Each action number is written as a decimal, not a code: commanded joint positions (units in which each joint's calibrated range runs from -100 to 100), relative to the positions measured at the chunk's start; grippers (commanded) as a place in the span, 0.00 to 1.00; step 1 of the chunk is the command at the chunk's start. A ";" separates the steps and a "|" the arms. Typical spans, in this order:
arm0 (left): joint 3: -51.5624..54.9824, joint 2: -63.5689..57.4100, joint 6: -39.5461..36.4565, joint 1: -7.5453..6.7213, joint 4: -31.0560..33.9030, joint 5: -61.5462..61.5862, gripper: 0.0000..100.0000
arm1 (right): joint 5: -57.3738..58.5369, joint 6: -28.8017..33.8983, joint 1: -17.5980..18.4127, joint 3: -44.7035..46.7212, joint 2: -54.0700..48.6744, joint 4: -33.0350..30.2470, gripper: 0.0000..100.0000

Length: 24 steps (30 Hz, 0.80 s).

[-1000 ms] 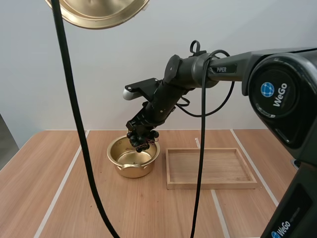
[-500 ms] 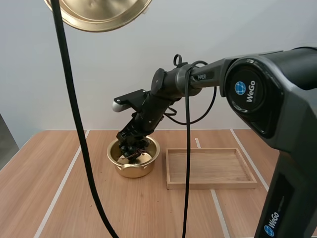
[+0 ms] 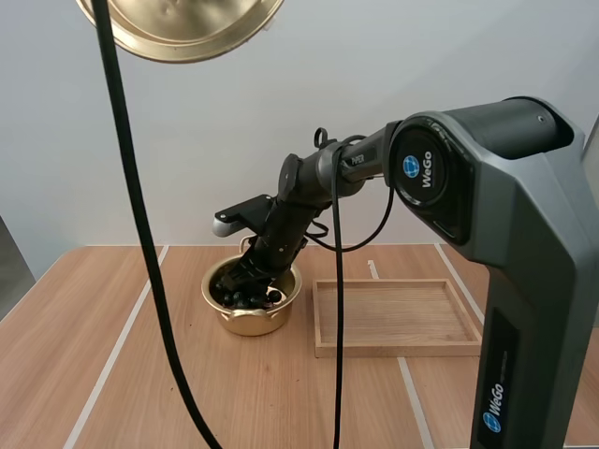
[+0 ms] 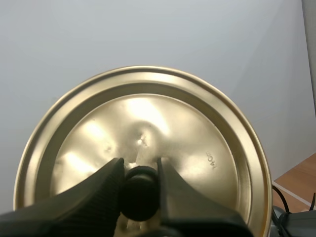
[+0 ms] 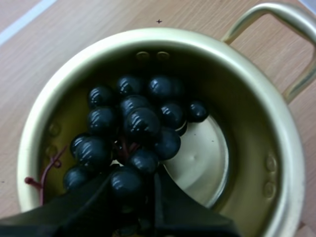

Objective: Open the pot, put the grape inside, and close it

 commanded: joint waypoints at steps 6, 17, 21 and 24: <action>-0.56 -0.38 -0.26 0.03 0.43 -0.77 0.00 | -5.46 3.10 0.02 -0.38 -0.18 -6.38 0.00; -0.56 -0.38 -0.26 0.03 0.43 0.30 0.00 | -3.07 4.21 0.02 -0.38 1.40 -8.23 0.00; -0.56 -0.38 -0.74 0.03 0.43 0.51 0.00 | -3.28 4.30 0.02 -0.38 3.05 -8.13 0.00; -0.56 -0.38 -0.74 0.03 0.43 0.88 0.00 | -3.46 4.30 0.02 -0.38 3.13 -8.00 0.00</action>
